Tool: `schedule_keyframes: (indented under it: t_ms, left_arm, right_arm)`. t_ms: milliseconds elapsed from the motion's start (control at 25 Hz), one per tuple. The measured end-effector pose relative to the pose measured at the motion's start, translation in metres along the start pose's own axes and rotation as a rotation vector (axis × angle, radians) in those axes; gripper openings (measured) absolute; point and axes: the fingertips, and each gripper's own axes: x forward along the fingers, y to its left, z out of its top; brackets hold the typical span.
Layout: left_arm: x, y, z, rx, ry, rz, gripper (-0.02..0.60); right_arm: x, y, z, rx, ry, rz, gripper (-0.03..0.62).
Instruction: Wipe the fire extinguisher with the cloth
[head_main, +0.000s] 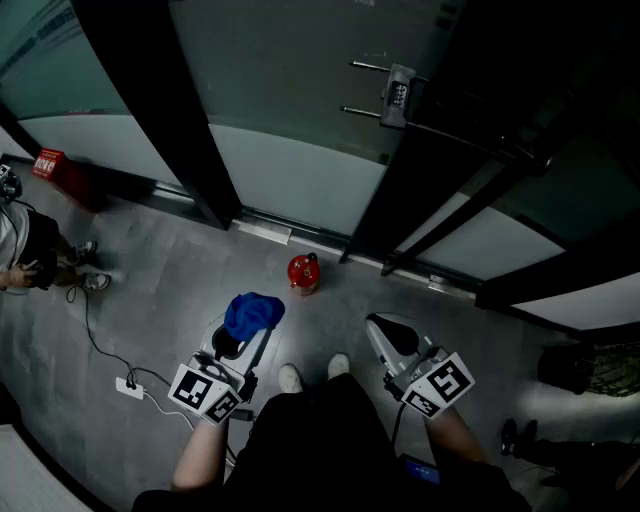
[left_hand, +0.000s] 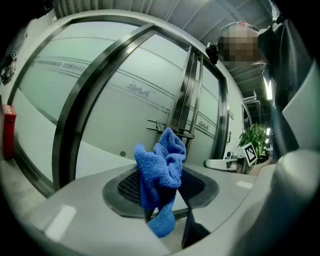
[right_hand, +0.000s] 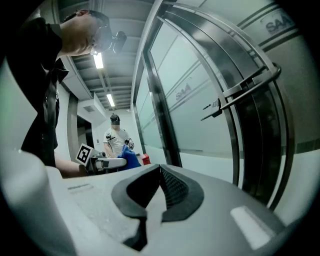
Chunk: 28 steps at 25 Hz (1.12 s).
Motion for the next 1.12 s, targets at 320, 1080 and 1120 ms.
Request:
schedule_keyframes:
  t_ms: [320, 1080, 1120]
  left_arm:
    - [0.054, 0.014, -0.014, 0.015, 0.011, 0.072, 0.181]
    - [0.17, 0.103, -0.13, 0.062, 0.098, -0.044, 0.179]
    - [0.175, 0.109, -0.146, 0.053, 0.103, -0.061, 0.179]
  right_arm:
    - [0.021, -0.049, -0.008, -0.034, 0.011, 0.057, 0.005]
    - [0.101, -0.153, -0.145, -0.069, 0.143, 0.061, 0.005]
    - [0.112, -0.158, -0.161, -0.067, 0.139, 0.059, 0.005]
